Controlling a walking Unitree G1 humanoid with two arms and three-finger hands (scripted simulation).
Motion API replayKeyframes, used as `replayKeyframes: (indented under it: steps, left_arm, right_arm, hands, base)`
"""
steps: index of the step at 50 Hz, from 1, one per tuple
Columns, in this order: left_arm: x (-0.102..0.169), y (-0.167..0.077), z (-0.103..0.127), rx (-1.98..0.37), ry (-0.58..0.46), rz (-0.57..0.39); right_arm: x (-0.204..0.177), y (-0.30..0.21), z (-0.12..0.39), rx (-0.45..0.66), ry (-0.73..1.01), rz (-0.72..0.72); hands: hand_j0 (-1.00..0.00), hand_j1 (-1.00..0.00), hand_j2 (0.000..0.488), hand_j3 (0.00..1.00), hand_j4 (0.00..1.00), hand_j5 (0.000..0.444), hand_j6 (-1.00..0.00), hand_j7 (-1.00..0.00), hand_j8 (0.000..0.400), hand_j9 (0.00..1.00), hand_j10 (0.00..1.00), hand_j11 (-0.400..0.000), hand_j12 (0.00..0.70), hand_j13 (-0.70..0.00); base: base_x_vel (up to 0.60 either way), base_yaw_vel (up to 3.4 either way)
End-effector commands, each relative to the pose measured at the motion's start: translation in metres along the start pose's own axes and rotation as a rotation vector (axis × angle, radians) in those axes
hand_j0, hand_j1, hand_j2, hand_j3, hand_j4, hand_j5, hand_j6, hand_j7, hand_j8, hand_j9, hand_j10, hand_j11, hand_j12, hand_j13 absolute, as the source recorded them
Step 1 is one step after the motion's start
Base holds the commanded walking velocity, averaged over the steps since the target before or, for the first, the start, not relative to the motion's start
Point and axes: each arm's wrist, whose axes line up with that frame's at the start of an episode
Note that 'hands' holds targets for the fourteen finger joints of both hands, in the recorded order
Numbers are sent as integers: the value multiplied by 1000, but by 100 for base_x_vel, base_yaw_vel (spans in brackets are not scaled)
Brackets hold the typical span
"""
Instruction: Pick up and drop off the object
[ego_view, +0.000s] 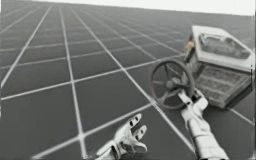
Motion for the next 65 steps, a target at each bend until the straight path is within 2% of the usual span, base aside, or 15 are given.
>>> replayKeyframes:
  steps: [1,65]
  left_arm:
    - [-1,-1,1,2,-9,-7]
    - [-1,-1,1,2,-9,-7]
  right_arm:
    - [-5,7,12,26,-38,31]
    - [-5,7,12,26,-38,31]
  hands:
    - [0,0,0,1000,1000,0,0,0,0,1000,1000,-400,0,-700]
    - [0,0,0,1000,1000,0,0,0,0,1000,1000,-400,0,-700]
  base:
    - [57,6]
    - [56,7]
